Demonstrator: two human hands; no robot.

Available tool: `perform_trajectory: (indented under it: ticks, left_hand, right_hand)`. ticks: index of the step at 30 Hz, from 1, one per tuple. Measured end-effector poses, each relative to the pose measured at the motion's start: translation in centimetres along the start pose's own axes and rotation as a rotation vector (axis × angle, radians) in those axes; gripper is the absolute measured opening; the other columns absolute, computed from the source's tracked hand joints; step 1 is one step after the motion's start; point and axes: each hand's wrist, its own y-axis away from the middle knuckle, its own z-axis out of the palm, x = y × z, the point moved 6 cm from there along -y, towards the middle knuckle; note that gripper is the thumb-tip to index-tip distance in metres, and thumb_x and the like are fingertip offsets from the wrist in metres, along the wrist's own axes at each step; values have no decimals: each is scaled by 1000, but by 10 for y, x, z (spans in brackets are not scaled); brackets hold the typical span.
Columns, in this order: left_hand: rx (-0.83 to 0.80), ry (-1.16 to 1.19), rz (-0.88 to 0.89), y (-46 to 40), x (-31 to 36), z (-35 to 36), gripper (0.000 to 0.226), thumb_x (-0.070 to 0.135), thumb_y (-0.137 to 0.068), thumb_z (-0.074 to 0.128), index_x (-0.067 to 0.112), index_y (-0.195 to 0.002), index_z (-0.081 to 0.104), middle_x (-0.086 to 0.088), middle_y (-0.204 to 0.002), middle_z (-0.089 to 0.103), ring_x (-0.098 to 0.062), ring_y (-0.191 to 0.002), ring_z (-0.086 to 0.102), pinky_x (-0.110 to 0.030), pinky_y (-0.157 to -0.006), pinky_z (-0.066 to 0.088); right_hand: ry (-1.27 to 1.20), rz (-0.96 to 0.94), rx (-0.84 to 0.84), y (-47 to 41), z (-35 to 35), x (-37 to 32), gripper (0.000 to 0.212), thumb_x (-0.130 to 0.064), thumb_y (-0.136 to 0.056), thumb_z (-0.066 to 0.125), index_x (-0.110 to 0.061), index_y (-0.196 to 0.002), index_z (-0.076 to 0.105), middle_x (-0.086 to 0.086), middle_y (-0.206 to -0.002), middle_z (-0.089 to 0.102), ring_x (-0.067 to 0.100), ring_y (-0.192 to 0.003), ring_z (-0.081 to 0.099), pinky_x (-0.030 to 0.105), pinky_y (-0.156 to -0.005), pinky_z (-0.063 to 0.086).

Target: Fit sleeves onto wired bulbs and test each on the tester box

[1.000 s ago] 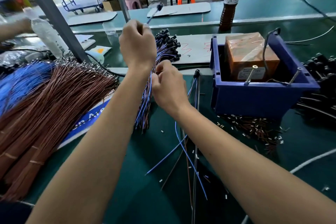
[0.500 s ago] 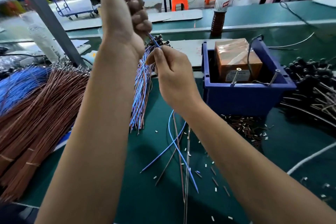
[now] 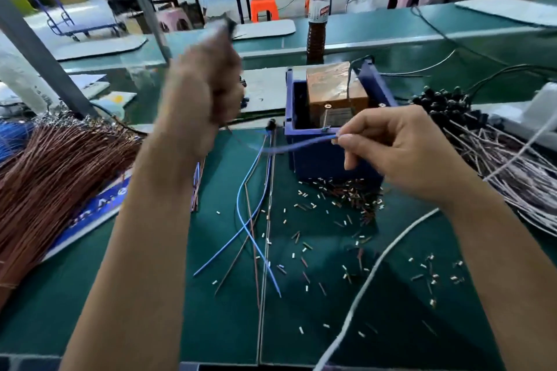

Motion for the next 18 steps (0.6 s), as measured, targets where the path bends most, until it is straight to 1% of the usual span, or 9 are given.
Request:
perform_trajectory:
  ticks: [3, 5, 7, 9, 10, 12, 14, 16, 18]
  left_hand:
    - [-354, -435, 88, 19, -31, 63, 22, 34, -86, 77, 22, -73, 65, 6, -63, 48, -7, -54, 38, -21, -49, 29]
    - [-448, -518, 132, 30, -59, 95, 27, 27, -85, 83, 13, -75, 64, 4, -64, 52, -6, -58, 41, -22, -53, 29]
    - [-398, -612, 201, 33, -76, 109, 25, 23, -85, 85, 13, -76, 63, 13, -60, 56, 0, -52, 41, -18, -52, 31]
    - [-305, -744, 339, 37, -87, 116, 23, 24, -87, 83, 12, -82, 65, 12, -62, 60, -3, -55, 48, -23, -54, 36]
    - [-271, -815, 405, 40, -90, 116, 23, 28, -88, 82, 12, -85, 65, 10, -69, 62, -7, -61, 52, -27, -57, 40]
    - [-256, -881, 496, 45, -95, 117, 27, 35, -90, 80, 12, -94, 66, 7, -83, 62, -13, -73, 56, -31, -66, 47]
    - [-252, -870, 539, 47, -97, 114, 29, 38, -91, 79, 13, -99, 67, 5, -90, 61, -15, -78, 57, -31, -70, 50]
    - [-237, -852, 562, 48, -98, 111, 29, 35, -88, 83, 12, -98, 68, 4, -91, 62, -15, -79, 59, -29, -71, 50]
    - [-218, -839, 558, 46, -101, 106, 28, 31, -84, 87, 11, -95, 70, 6, -86, 65, -6, -75, 59, -24, -68, 48]
  right_hand:
    - [26, 49, -106, 11, -4, 23, 9, -18, -95, 74, -15, -88, 78, 0, -68, 74, 9, -59, 64, 21, -61, 50]
    - [35, 74, -122, 17, -5, 36, 20, -24, -96, 75, -16, -77, 77, -1, -64, 70, 12, -54, 57, 26, -55, 46]
    - [-28, 67, -111, 22, -4, 44, 22, -16, -96, 70, -18, -75, 76, 0, -63, 69, 13, -53, 58, 28, -53, 46]
    - [-119, 89, -71, 26, -5, 53, 32, 2, -97, 66, -22, -79, 75, -5, -62, 69, 1, -52, 59, 14, -53, 44]
    - [-151, 116, -52, 27, -4, 58, 34, 6, -97, 66, -22, -78, 74, -7, -59, 68, -2, -49, 57, 8, -52, 42]
    - [-186, 167, -34, 29, -4, 67, 28, 1, -97, 68, -16, -75, 73, -9, -54, 64, -3, -45, 52, 7, -47, 37]
    - [-235, 198, 0, 29, -6, 73, 21, -9, -94, 69, -13, -74, 74, -6, -53, 62, -1, -43, 44, 11, -43, 33]
    - [-302, 231, 37, 29, -6, 76, 15, -22, -92, 73, -15, -79, 78, 3, -57, 65, 6, -42, 42, 15, -41, 32]
    - [-314, 237, 43, 31, -5, 78, 19, -31, -92, 76, -15, -83, 79, 8, -61, 67, 10, -43, 44, 17, -41, 33]
